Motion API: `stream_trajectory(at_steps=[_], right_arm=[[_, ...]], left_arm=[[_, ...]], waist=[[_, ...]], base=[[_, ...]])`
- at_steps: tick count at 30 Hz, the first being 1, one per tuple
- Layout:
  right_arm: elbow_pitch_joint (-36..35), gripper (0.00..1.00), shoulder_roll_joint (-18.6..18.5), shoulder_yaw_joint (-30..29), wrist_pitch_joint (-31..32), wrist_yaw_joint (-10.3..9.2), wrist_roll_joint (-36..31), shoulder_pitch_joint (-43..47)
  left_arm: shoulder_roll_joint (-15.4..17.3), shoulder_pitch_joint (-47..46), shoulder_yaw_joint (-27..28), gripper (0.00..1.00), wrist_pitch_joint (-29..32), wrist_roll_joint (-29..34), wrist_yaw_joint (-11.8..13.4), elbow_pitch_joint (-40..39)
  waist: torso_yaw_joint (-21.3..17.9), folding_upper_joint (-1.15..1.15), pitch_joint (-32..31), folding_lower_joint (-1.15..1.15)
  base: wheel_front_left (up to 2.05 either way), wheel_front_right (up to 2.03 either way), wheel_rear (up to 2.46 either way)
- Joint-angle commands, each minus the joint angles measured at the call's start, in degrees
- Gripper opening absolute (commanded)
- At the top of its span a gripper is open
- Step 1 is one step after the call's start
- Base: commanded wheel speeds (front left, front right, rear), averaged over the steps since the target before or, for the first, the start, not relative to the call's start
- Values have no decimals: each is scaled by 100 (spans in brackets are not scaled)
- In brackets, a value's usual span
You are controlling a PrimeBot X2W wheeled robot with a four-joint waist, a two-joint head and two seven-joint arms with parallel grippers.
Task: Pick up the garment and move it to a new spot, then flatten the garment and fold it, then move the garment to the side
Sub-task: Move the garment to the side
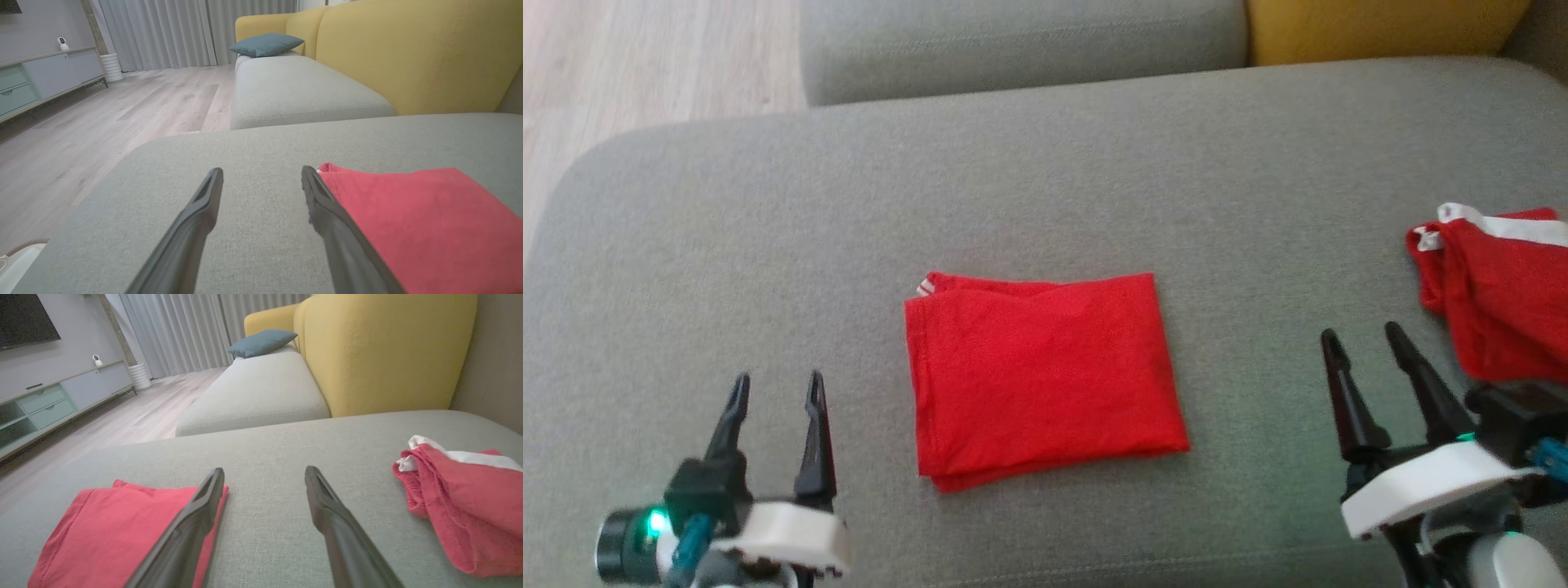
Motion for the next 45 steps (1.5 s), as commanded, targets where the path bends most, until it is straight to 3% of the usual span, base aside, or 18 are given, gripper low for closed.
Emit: stream_trajectory(at_steps=[1, 8, 16, 26, 27, 28, 29, 35, 45], right_arm=[[-169, 100, -75, 145, 9, 20, 2, -257], [410, 100, -154, 523, 80, 20, 159, -704], [1625, 100, -230, 1118, 139, 20, 410, -1347], [2976, 100, -177, 1470, 641, 20, 724, -1924], [3036, 83, -159, 1496, 695, 20, 772, -1956], [3076, 35, -148, 1526, 725, 20, 817, -1986], [3098, 0, -147, 1558, 731, 20, 844, -2014], [2792, 0, -310, 1766, 391, 20, 849, -2073], [1993, 0, -734, 1874, 96, 20, 743, -2084]], left_arm=[[102, -398, 227, 100, -75, 31, 31, -223], [2, -787, 183, 100, -247, 83, -65, -185], [-207, -1147, 149, 100, -358, 148, -209, -27], [-412, -1276, 306, 100, -371, 366, -358, -64], [-430, -1268, 324, 100, -371, 387, -373, -69], [-448, -1261, 343, 100, -371, 406, -387, -70], [-464, -1255, 363, 100, -371, 424, -402, -70], [-502, -1193, 489, 100, -371, 531, -484, -74], [-432, -1243, 605, 100, -372, 689, -616, -184]], waist=[[67, 0, 79, 0], [435, 0, 542, 0], [840, 0, 959, 0], [989, 0, 1108, 0], [983, 0, 1110, 0], [974, 0, 1112, 0], [959, 0, 1112, 0], [674, 0, 1087, 0], [-420, 0, 1233, 0]], base=[[0, 0, 0], [0, 0, 0], [0, 0, 0], [0, 0, 0], [0, 0, 0], [0, 0, 0], [0, 0, 0], [0, 0, 0], [0, 0, 0]])
